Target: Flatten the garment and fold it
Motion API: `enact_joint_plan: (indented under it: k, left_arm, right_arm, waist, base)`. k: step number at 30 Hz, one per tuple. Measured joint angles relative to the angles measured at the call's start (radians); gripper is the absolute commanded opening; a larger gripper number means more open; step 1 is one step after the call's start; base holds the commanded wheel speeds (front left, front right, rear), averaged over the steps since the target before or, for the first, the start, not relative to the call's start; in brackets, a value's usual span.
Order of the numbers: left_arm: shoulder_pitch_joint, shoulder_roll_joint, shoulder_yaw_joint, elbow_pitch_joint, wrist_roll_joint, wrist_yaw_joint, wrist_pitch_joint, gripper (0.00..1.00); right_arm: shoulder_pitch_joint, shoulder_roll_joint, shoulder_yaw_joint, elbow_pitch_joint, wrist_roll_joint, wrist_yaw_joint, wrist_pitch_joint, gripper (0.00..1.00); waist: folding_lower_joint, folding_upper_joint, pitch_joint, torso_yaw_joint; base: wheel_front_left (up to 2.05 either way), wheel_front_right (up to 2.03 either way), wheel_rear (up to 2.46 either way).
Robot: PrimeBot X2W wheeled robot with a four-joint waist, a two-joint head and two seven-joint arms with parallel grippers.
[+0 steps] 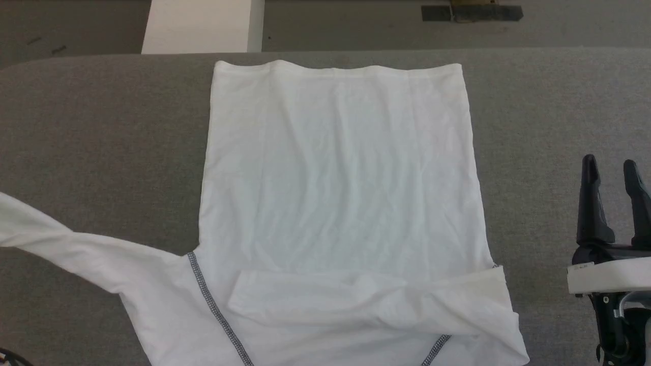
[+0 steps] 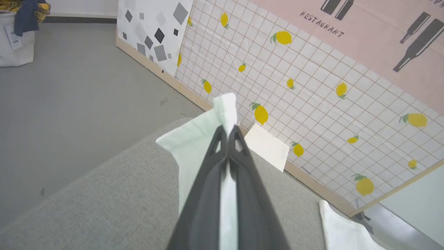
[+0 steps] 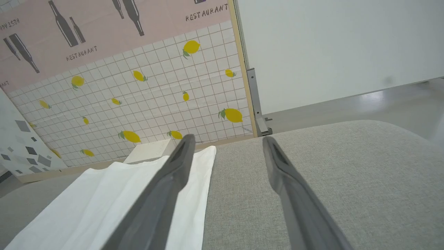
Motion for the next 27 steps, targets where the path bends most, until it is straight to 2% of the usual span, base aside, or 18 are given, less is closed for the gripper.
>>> enact_joint_plan:
  k: [5,9,13,16,18,27]
  left_arm:
    - [-0.003,-0.067,-0.121,-0.212,-0.039,-0.036,0.044,0.0]
    - [-0.029,-0.124,-0.294,-0.339,-0.022,-0.048,0.096,0.0]
    - [-0.077,-0.204,-0.5,-0.373,-0.002,-0.055,0.149,0.0]
    - [-0.087,-0.262,-0.673,-0.347,0.013,-0.058,0.182,0.0]
    - [-0.089,-0.28,-0.785,-0.303,0.021,-0.063,0.195,0.0]
    - [-0.105,-0.291,-1.245,0.0,0.028,-0.083,0.223,0.0]
  right_arm:
    - [0.02,0.0,-0.007,-0.01,0.0,0.0,0.014,1.0]
    - [0.022,0.0,0.003,-0.014,0.0,0.0,0.022,1.0]
    - [0.022,0.0,0.021,-0.014,0.0,0.0,0.023,1.0]
    - [0.022,0.001,0.032,-0.016,0.0,0.0,0.023,1.0]
    - [0.022,0.0,0.035,-0.017,0.0,0.0,0.026,1.0]
    - [0.02,0.001,0.06,-0.005,0.008,0.0,0.006,1.0]
  waist:
    - [0.0,0.0001,-0.044,0.019]
    - [0.0,0.0,-0.067,0.037]
    - [0.0,0.0001,-0.077,0.04]
    - [0.0,0.0001,-0.076,0.028]
    - [0.0,0.0001,-0.074,0.018]
    - [0.0,0.0001,-0.049,-0.048]
  base:
    - [0.0,0.0,0.0]
    - [0.0,0.0,0.0]
    - [0.0,0.0,0.0]
    - [0.0,0.0,0.0]
    - [0.0,0.0,0.0]
    - [0.0,0.0,0.0]
